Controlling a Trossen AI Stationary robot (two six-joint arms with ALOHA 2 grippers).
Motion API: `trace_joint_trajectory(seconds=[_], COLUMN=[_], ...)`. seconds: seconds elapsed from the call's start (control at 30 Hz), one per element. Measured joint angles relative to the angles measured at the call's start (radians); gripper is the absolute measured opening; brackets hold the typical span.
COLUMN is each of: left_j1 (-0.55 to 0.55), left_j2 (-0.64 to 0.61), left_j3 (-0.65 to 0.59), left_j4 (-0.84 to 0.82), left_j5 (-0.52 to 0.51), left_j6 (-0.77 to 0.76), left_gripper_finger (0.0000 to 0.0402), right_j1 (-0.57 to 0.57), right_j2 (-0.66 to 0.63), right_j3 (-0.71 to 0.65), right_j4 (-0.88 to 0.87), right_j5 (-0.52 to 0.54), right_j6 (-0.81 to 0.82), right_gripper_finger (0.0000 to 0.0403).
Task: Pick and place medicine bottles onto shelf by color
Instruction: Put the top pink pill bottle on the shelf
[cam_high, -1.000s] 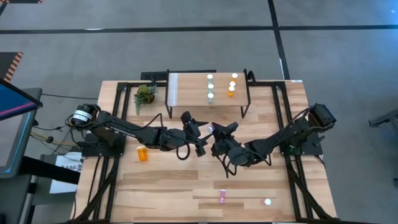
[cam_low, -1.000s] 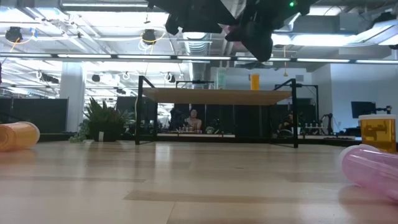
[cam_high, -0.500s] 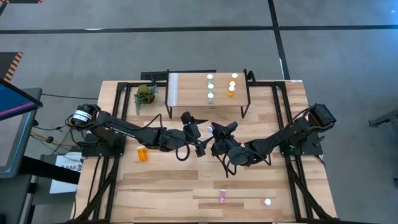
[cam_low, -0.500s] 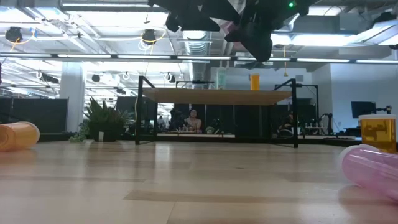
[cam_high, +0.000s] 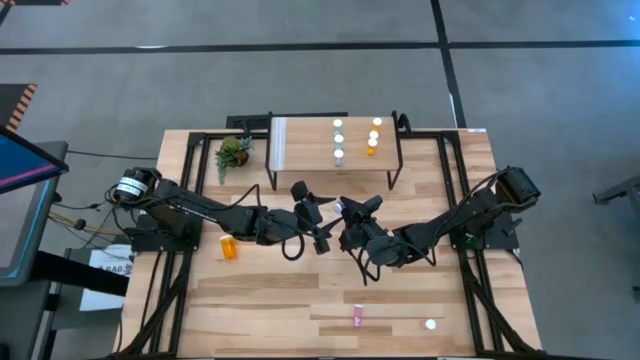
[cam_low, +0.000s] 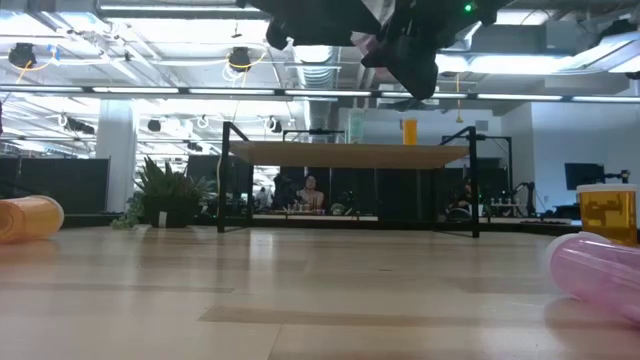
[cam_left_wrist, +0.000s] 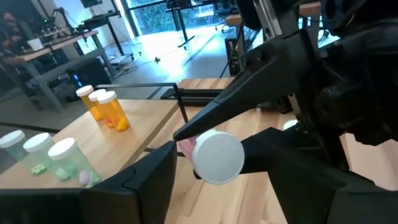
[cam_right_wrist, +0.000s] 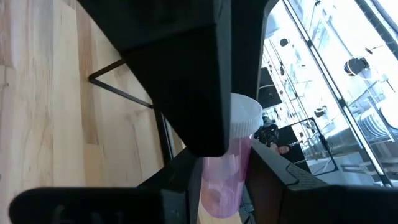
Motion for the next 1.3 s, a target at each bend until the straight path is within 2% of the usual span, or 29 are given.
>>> trace_joint_trajectory(seconds=[0.33,0.83,1.1,1.3], left_j1=[0.000,0.000,0.000,0.000], left_j2=[0.000,0.000,0.000,0.000], left_j3=[0.000,0.000,0.000,0.000], left_j4=[-0.006,-0.009,-0.009,-0.010], left_j5=[-0.008,-0.008,-0.009,-0.019], left_j6=[0.007,0.008,0.008,0.022], left_gripper_finger=[0.0199,0.0093,0.0095,0.0096], right_j1=[0.000,0.000,-0.009,-0.020], right_j2=[0.000,0.000,0.000,0.000], right_j3=[0.000,-0.001,-0.001,-0.001], right_j4=[0.000,-0.001,-0.001,0.000], right_j5=[0.000,0.000,0.000,0.002], right_j6=[0.001,0.008,0.012,0.037], right_gripper_finger=[0.0122,0.0122,0.0124,0.0147])
